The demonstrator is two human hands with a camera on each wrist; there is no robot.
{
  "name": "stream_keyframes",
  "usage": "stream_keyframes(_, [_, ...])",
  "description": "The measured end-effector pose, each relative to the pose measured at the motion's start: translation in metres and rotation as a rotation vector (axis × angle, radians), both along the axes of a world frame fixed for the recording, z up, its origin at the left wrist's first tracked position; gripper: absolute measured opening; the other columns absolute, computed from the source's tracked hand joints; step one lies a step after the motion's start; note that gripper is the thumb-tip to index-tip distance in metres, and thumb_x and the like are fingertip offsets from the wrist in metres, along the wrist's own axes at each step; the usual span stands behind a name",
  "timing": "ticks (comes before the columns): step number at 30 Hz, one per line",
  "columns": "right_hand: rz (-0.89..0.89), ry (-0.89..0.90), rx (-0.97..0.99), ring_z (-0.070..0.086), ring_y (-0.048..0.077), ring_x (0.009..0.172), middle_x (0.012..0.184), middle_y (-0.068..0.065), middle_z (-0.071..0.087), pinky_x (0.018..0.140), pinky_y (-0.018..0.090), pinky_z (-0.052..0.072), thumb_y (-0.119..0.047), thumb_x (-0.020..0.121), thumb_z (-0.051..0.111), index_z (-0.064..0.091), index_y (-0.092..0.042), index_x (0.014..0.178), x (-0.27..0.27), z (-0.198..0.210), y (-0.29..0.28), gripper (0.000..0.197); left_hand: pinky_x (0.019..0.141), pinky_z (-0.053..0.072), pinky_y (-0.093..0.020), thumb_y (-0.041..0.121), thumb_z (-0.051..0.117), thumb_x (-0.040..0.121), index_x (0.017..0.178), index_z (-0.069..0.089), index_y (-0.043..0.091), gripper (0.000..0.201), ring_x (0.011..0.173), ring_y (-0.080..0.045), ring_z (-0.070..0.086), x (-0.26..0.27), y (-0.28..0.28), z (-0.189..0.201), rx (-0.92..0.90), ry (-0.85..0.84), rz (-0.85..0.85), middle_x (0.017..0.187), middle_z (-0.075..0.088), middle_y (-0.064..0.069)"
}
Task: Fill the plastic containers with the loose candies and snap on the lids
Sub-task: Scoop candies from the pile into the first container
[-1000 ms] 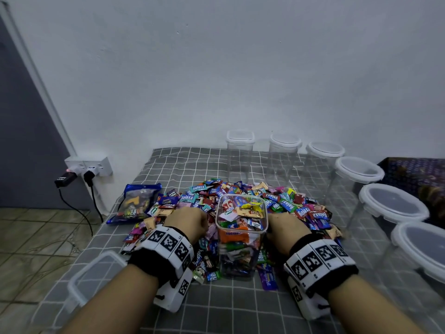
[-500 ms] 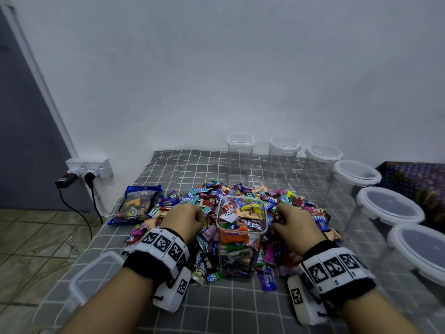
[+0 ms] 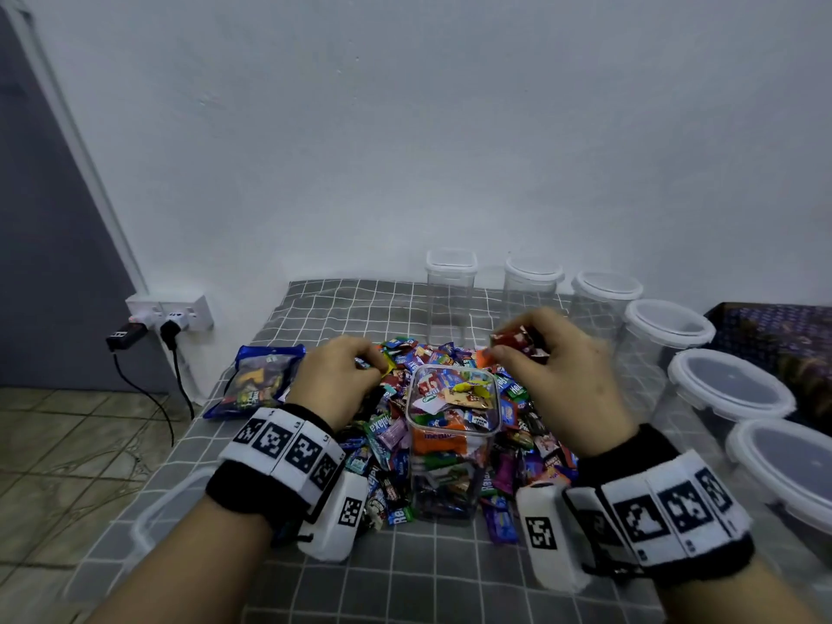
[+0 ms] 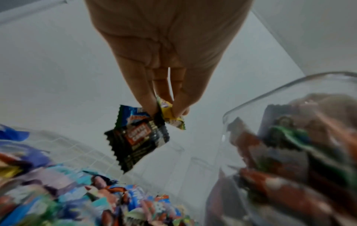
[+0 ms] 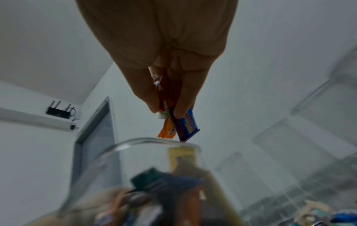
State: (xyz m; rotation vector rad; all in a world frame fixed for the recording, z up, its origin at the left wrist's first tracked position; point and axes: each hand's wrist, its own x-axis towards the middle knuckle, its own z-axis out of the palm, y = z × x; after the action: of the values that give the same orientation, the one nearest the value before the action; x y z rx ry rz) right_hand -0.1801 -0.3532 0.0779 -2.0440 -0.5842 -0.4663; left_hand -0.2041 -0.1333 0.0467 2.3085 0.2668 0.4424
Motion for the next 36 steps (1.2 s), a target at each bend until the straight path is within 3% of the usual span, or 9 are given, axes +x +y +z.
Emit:
stream_keyframes(4, [0.142, 0.040, -0.020, 0.058, -0.005, 0.081, 0.082, -0.013, 0.063, 0.067, 0.006, 0.041, -0.015, 0.081, 0.070, 0.063, -0.019, 0.084, -0.011, 0.001, 0.016, 0.009, 0.066, 0.053, -0.027, 0.004, 0.065, 0.081, 0.072, 0.065, 0.020, 0.019, 0.072, -0.011, 0.064, 0.000, -0.006, 0.008, -0.075, -0.051, -0.039, 0.083, 0.065, 0.003])
stream_keyframes(10, [0.172, 0.075, -0.141, 0.057, 0.010, 0.093, 0.093, -0.009, 0.061, 0.082, 0.022, 0.046, -0.017, 0.078, 0.073, 0.065, -0.018, 0.096, -0.011, 0.002, 0.022, 0.020, 0.061, 0.050, -0.017, 0.000, 0.066, 0.079, 0.073, 0.066, 0.018, 0.019, 0.061, -0.001, 0.062, -0.001, -0.010, 0.012, -0.124, -0.066, -0.039, 0.078, 0.066, 0.002])
stream_keyframes(13, [0.154, 0.108, -0.074, 0.060, 0.012, 0.098, 0.096, -0.021, 0.055, 0.087, 0.031, 0.049, -0.020, 0.081, 0.071, 0.063, -0.023, 0.100, -0.013, 0.005, 0.015, 0.021, 0.054, 0.045, -0.007, -0.002, 0.064, 0.081, 0.075, 0.066, 0.014, 0.017, 0.054, 0.004, 0.060, -0.004, -0.011, 0.016, -0.165, -0.077, -0.049, 0.074, 0.064, 0.003])
stream_keyframes(16, [0.106, 0.124, -0.058, 0.056, 0.009, 0.104, 0.099, -0.024, 0.054, 0.094, 0.034, 0.045, -0.031, 0.081, 0.069, 0.060, -0.028, 0.102, -0.011, 0.001, 0.003, 0.022, 0.066, 0.052, -0.019, 0.002, 0.065, 0.081, 0.074, 0.066, 0.018, 0.018, 0.068, -0.008, 0.066, -0.007, -0.013, 0.022, -0.185, -0.097, -0.048, 0.077, 0.066, 0.001])
stream_keyframes(20, [0.237, 0.391, -0.178, 0.042, 0.003, 0.124, 0.133, -0.016, 0.046, 0.105, 0.031, 0.036, -0.071, 0.054, 0.066, 0.042, -0.036, 0.131, -0.004, -0.014, -0.015, 0.088, 0.072, 0.056, -0.029, 0.003, 0.067, 0.080, 0.070, 0.065, 0.023, 0.022, 0.075, -0.019, 0.068, -0.012, -0.021, 0.035, -0.228, -0.148, -0.105, 0.074, 0.068, -0.001])
stream_keyframes(25, [0.425, 0.611, -0.176, 0.042, 0.003, 0.129, 0.143, -0.016, 0.040, 0.111, 0.036, 0.033, -0.073, 0.043, 0.078, 0.015, -0.039, 0.146, 0.004, -0.039, -0.014, 0.125, 0.075, 0.057, -0.036, 0.002, 0.068, 0.079, 0.069, 0.066, 0.026, 0.026, 0.074, -0.022, 0.067, -0.012, -0.038, 0.046, -0.258, -0.164, -0.206, 0.073, 0.068, -0.005])
stream_keyframes(27, [0.437, 0.631, -0.146, 0.050, 0.006, 0.124, 0.137, -0.014, 0.049, 0.109, 0.038, 0.037, -0.065, 0.048, 0.082, 0.017, -0.038, 0.145, 0.004, -0.045, -0.011, 0.120, 0.076, 0.056, -0.036, 0.002, 0.069, 0.078, 0.068, 0.066, 0.027, 0.027, 0.073, -0.017, 0.066, -0.011, -0.043, 0.046, -0.257, -0.168, -0.228, 0.073, 0.067, 0.001])
stream_keyframes(31, [0.511, 0.675, -0.026, 0.063, 0.007, 0.106, 0.115, -0.007, 0.066, 0.099, 0.033, 0.047, -0.029, 0.065, 0.081, 0.040, -0.036, 0.124, -0.001, -0.042, -0.009, 0.073, 0.075, 0.056, -0.034, 0.002, 0.068, 0.079, 0.072, 0.067, 0.024, 0.022, 0.075, -0.013, 0.065, -0.011, -0.050, 0.044, -0.230, -0.110, -0.312, 0.076, 0.067, 0.007])
stream_keyframes(36, [0.477, 0.636, -0.053, 0.063, -0.001, 0.101, 0.110, -0.012, 0.066, 0.092, 0.022, 0.049, -0.024, 0.072, 0.079, 0.043, -0.042, 0.115, -0.002, -0.042, -0.011, 0.059, 0.074, 0.056, -0.038, 0.005, 0.067, 0.081, 0.073, 0.069, 0.029, 0.026, 0.070, -0.013, 0.065, -0.012, -0.053, 0.043, -0.248, -0.078, -0.367, 0.076, 0.071, -0.006])
